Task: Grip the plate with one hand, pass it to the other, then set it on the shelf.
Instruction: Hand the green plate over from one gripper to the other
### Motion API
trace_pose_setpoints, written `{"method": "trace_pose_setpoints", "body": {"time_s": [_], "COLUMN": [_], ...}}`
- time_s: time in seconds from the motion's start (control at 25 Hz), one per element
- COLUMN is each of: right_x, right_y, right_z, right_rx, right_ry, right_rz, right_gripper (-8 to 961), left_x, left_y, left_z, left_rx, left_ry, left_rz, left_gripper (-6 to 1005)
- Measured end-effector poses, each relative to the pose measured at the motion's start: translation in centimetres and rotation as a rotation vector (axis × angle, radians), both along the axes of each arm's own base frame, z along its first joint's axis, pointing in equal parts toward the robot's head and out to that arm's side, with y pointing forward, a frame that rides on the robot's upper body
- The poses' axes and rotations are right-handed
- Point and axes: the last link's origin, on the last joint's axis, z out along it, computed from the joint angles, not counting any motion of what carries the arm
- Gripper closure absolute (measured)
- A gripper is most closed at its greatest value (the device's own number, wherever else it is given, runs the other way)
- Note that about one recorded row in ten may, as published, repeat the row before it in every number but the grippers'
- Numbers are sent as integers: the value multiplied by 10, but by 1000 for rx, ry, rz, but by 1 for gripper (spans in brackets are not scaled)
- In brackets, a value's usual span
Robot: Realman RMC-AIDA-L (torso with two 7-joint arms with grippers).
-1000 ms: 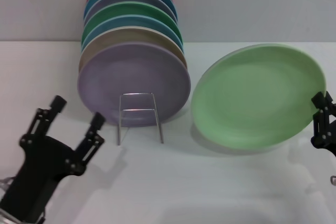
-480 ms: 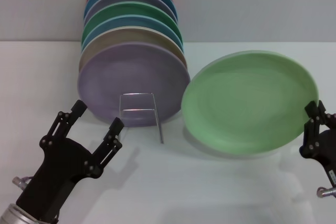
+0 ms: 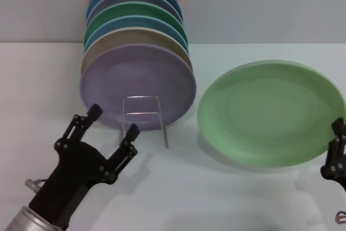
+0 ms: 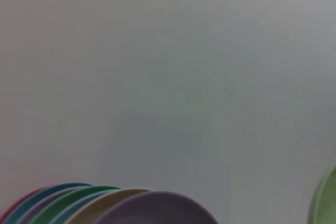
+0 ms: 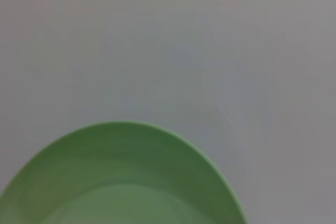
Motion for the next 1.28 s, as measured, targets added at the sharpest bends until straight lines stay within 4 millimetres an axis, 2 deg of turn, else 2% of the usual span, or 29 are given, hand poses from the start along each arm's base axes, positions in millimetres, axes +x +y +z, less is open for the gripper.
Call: {"method": "trace_pose_setpoints", "body": {"time_s": [0.68, 0.96, 1.28], "right_x": [-4, -6, -8], "right_y": [-2, -3, -2], "right_z": [-2, -4, -7], "right_rx": [28, 22, 8], "right_ry": [-22, -28, -43], "right_rz": [-28, -30, -21], "right_gripper": [936, 936, 937], "left_x": [13, 24, 33], "left_y": [3, -2, 3], "left_z": [-22, -37, -43], "left_rx": [-58, -81, -117], "left_ry": [91, 156, 163], "left_rz": [-25, -71, -104], "left_gripper": [213, 214, 214]}}
